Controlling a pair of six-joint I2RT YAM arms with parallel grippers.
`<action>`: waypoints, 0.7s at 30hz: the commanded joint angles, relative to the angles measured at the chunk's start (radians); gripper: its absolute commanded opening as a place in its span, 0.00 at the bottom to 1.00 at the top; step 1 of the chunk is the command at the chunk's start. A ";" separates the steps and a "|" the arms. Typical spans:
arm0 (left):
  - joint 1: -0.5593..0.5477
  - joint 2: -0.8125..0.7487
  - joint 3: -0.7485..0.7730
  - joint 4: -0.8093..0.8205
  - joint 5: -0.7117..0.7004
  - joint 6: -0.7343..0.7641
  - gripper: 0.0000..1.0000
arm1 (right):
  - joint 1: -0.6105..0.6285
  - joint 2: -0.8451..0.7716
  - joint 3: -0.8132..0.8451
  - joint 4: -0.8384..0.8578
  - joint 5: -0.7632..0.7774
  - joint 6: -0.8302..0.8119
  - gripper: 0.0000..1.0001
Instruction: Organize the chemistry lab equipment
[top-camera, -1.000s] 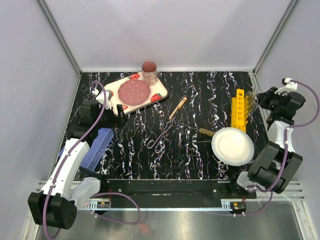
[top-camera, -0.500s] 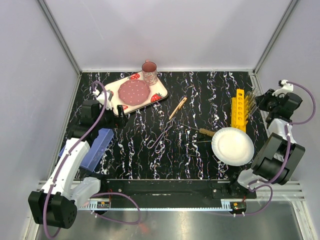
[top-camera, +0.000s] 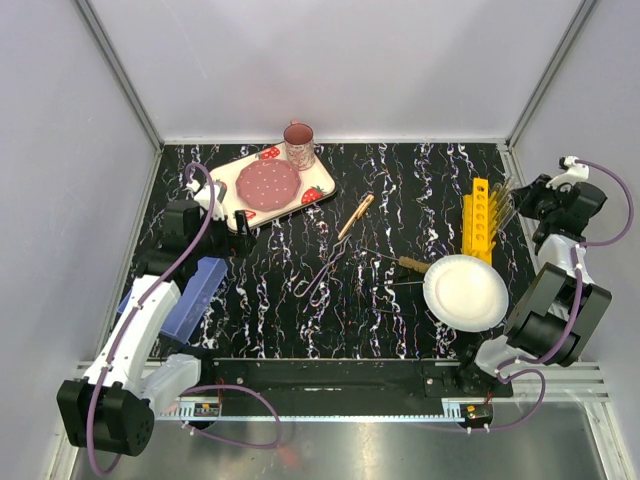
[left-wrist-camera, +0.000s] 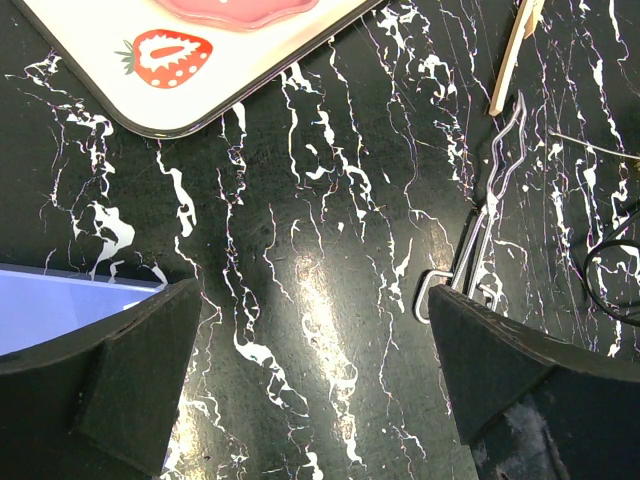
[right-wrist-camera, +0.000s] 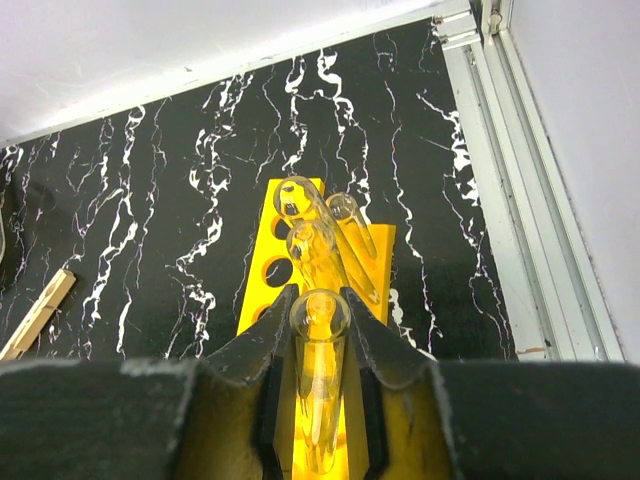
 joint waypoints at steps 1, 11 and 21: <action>0.004 0.000 0.002 0.052 0.023 0.019 0.99 | -0.005 -0.011 0.053 0.054 -0.025 0.008 0.14; 0.002 -0.003 0.001 0.052 0.023 0.019 0.99 | -0.005 0.013 0.035 0.070 -0.022 0.003 0.14; 0.002 0.002 0.001 0.052 0.024 0.019 0.99 | -0.003 0.021 0.000 0.056 -0.048 -0.006 0.14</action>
